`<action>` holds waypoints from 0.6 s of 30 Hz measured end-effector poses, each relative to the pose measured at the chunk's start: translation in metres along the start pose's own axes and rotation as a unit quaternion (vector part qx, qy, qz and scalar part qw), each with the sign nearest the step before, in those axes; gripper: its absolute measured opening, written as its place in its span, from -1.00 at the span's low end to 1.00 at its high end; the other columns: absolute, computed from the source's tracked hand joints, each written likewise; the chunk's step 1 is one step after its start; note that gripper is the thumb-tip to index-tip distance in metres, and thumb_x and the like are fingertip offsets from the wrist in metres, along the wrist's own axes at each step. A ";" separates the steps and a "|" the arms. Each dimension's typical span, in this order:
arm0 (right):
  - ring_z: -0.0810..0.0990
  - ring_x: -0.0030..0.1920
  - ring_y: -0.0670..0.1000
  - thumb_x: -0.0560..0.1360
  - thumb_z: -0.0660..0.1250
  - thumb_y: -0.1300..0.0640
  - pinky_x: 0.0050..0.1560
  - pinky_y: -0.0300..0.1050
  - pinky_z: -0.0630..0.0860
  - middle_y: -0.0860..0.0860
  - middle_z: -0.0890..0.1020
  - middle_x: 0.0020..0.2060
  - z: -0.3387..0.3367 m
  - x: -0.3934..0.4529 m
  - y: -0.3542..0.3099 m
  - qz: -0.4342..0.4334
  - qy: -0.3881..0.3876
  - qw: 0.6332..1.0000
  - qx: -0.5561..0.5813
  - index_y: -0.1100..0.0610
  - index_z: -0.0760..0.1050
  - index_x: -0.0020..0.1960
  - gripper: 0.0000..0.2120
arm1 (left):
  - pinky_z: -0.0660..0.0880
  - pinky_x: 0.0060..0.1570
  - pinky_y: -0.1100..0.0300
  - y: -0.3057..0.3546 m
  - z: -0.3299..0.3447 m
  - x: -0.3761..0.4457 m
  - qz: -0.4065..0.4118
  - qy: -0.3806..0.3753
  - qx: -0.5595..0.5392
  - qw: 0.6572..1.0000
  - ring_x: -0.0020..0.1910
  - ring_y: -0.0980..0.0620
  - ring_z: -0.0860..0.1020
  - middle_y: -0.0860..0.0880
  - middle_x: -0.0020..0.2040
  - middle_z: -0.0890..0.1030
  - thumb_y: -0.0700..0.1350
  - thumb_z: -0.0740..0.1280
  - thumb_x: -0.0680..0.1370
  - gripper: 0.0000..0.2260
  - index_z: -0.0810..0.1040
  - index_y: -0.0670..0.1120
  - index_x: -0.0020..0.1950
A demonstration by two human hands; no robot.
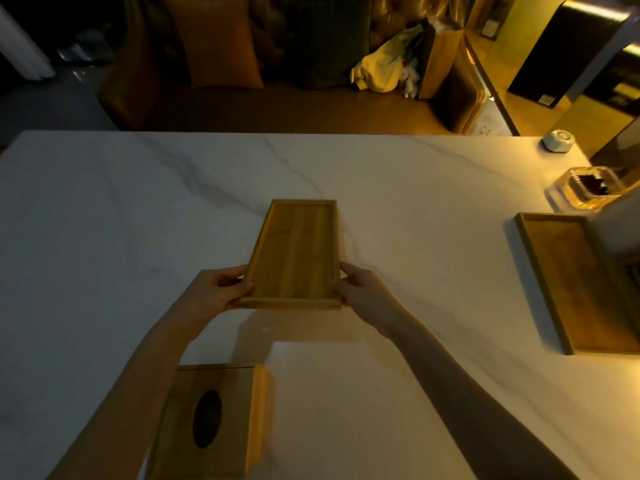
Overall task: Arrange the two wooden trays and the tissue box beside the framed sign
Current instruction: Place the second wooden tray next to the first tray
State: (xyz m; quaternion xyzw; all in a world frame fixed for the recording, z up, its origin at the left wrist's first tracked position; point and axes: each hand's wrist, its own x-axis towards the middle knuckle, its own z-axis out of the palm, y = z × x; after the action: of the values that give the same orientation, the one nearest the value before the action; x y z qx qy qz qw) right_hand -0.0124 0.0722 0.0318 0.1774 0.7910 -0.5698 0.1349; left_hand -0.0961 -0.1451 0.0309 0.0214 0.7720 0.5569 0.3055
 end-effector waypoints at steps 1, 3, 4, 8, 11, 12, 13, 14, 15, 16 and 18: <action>0.57 -0.03 0.10 0.55 0.16 0.16 0.12 0.06 0.48 0.14 0.60 -0.04 -0.011 -0.006 0.000 -0.010 0.000 1.000 -0.003 0.08 0.37 0.31 -0.67 | 0.57 -0.20 0.42 0.004 0.010 -0.004 0.005 0.000 -0.005 1.000 -0.14 0.10 0.65 0.13 -0.27 0.72 -0.25 0.28 0.48 -0.70 0.48 0.03 0.17; 0.57 0.02 0.14 0.56 0.15 0.17 0.15 0.09 0.49 0.19 0.61 0.03 -0.035 -0.021 0.002 -0.025 -0.003 1.000 -0.014 0.07 0.34 0.34 -0.65 | 0.57 -0.17 0.41 0.013 0.032 -0.012 0.018 0.003 -0.011 1.000 -0.13 0.12 0.65 0.05 -0.15 0.70 -0.24 0.29 0.48 -0.68 0.47 -0.01 0.21; 0.57 0.05 0.15 0.56 0.14 0.18 0.17 0.10 0.49 0.20 0.60 0.06 -0.048 -0.028 0.003 -0.031 -0.005 0.999 -0.022 0.07 0.31 0.35 -0.64 | 0.57 -0.16 0.40 0.018 0.043 -0.015 0.027 0.006 -0.011 1.000 -0.13 0.12 0.65 0.01 -0.09 0.67 -0.24 0.29 0.48 -0.67 0.47 -0.05 0.23; 0.55 0.05 0.09 0.58 0.12 0.19 0.13 -0.03 0.50 0.12 0.58 0.05 -0.098 -0.058 0.016 -0.049 0.001 0.998 -0.035 0.10 0.25 0.38 -0.62 | 0.56 -0.22 0.43 0.038 0.097 -0.025 0.070 0.001 0.001 0.998 -0.20 0.21 0.65 -0.04 -0.03 0.64 -0.26 0.29 0.48 -0.65 0.43 -0.10 0.26; 0.51 0.02 -0.03 0.58 0.09 0.17 0.05 -0.19 0.44 0.01 0.53 0.02 -0.130 -0.074 0.036 -0.047 0.020 0.996 -0.067 0.08 0.20 0.41 -0.61 | 0.53 -0.29 0.48 0.045 0.144 -0.027 0.094 0.002 0.016 0.995 -0.27 0.28 0.63 0.02 -0.09 0.62 -0.27 0.28 0.48 -0.63 0.40 -0.10 0.28; 0.49 0.05 -0.03 0.59 0.08 0.17 0.06 -0.18 0.42 0.02 0.52 0.05 -0.140 -0.078 0.044 -0.038 0.029 0.996 -0.079 0.07 0.18 0.42 -0.60 | 0.51 -0.31 0.49 0.046 0.160 -0.027 0.097 0.001 0.017 0.995 -0.29 0.30 0.62 0.04 -0.11 0.62 -0.27 0.28 0.48 -0.63 0.40 -0.10 0.29; 0.48 0.07 -0.03 0.59 0.07 0.18 0.07 -0.17 0.40 0.03 0.51 0.08 -0.149 -0.083 0.054 -0.029 0.042 0.995 -0.087 0.07 0.16 0.43 -0.59 | 0.50 -0.34 0.50 0.047 0.174 -0.025 0.096 -0.002 0.013 0.995 -0.30 0.31 0.62 0.06 -0.12 0.61 -0.28 0.28 0.48 -0.63 0.40 -0.11 0.29; 0.46 0.07 -0.03 0.59 0.07 0.18 0.07 -0.16 0.38 0.02 0.50 0.08 -0.157 -0.087 0.064 -0.021 0.054 0.994 -0.092 0.06 0.15 0.43 -0.58 | 0.50 -0.35 0.50 0.047 0.189 -0.023 0.091 -0.006 0.009 0.996 -0.29 0.31 0.62 0.07 -0.12 0.61 -0.29 0.27 0.48 -0.62 0.40 -0.11 0.29; 0.46 0.07 -0.04 0.59 0.07 0.18 0.06 -0.16 0.38 0.01 0.49 0.06 -0.166 -0.092 0.073 -0.015 0.065 0.993 -0.093 0.06 0.14 0.43 -0.58 | 0.51 -0.34 0.48 0.045 0.203 -0.020 0.085 -0.009 0.008 0.996 -0.28 0.31 0.62 0.08 -0.11 0.60 -0.29 0.28 0.48 -0.62 0.40 -0.11 0.29; 0.46 0.07 -0.04 0.59 0.07 0.18 0.07 -0.16 0.39 -0.01 0.48 0.04 -0.175 -0.096 0.081 -0.011 0.073 0.993 -0.092 0.05 0.14 0.43 -0.58 | 0.53 -0.31 0.46 0.044 0.216 -0.017 0.079 -0.014 0.011 0.997 -0.24 0.28 0.63 0.08 -0.09 0.61 -0.28 0.28 0.48 -0.63 0.40 -0.10 0.29; 0.48 0.09 -0.02 0.59 0.06 0.18 0.12 -0.12 0.42 -0.03 0.48 0.03 -0.199 -0.103 0.106 -0.003 0.090 0.993 -0.079 0.04 0.16 0.43 -0.59 | 0.57 -0.22 0.39 0.042 0.253 -0.010 0.076 -0.032 0.028 0.996 -0.16 0.17 0.64 0.08 -0.07 0.61 -0.27 0.28 0.49 -0.64 0.42 -0.11 0.28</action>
State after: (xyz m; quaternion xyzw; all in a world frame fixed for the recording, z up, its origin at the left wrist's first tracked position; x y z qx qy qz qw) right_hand 0.1241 0.2783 0.0470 0.2145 0.8430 -0.4876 0.0747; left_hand 0.0242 0.0812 0.0234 0.1067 0.7735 0.5554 0.2862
